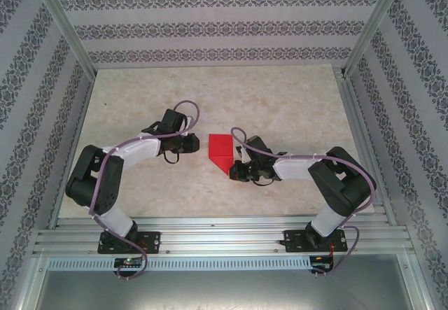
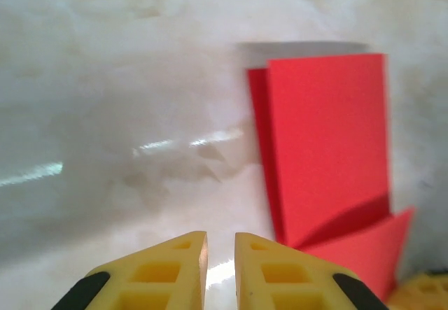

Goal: Fold a paper plane with a square sheet of paper (fold left side to right side)

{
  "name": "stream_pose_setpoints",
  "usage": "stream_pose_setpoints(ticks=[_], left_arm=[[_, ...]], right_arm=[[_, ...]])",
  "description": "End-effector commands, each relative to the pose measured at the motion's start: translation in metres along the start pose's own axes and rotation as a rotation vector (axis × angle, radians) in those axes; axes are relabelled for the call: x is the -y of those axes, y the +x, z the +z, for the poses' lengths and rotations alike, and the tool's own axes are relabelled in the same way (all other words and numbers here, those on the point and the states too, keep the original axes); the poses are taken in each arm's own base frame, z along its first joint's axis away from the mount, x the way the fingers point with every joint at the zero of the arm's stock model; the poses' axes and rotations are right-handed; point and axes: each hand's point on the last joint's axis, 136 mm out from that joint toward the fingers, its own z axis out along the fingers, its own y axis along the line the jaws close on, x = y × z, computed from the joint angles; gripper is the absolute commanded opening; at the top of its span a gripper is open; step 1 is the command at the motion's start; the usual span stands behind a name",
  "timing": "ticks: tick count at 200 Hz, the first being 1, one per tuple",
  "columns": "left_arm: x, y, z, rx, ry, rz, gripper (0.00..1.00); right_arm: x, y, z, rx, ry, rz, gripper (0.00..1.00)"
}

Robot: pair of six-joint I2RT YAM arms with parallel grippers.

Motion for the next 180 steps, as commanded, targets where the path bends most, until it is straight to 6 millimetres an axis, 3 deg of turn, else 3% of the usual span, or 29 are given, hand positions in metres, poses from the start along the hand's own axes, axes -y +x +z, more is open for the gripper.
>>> stream_pose_setpoints(ticks=[1, 26, 75, 106, 180], left_arm=[[0.046, 0.013, -0.005, -0.006, 0.159, 0.046, 0.2], [0.07, 0.025, 0.007, -0.038, 0.211, 0.063, 0.19], [0.078, 0.038, 0.046, -0.116, 0.198, 0.094, 0.19], [0.064, 0.037, 0.061, -0.127, 0.12, 0.104, 0.19], [0.038, 0.065, 0.078, -0.188, 0.021, 0.116, 0.19]], right_arm=[[0.049, 0.041, 0.0, -0.149, 0.176, 0.048, 0.0], [0.048, 0.04, 0.001, -0.143, 0.172, 0.058, 0.0], [0.042, 0.033, 0.0, -0.113, 0.15, 0.071, 0.0], [0.036, 0.028, -0.002, -0.087, 0.126, 0.09, 0.0], [-0.02, -0.006, -0.031, 0.1, 0.078, 0.215, 0.0]])
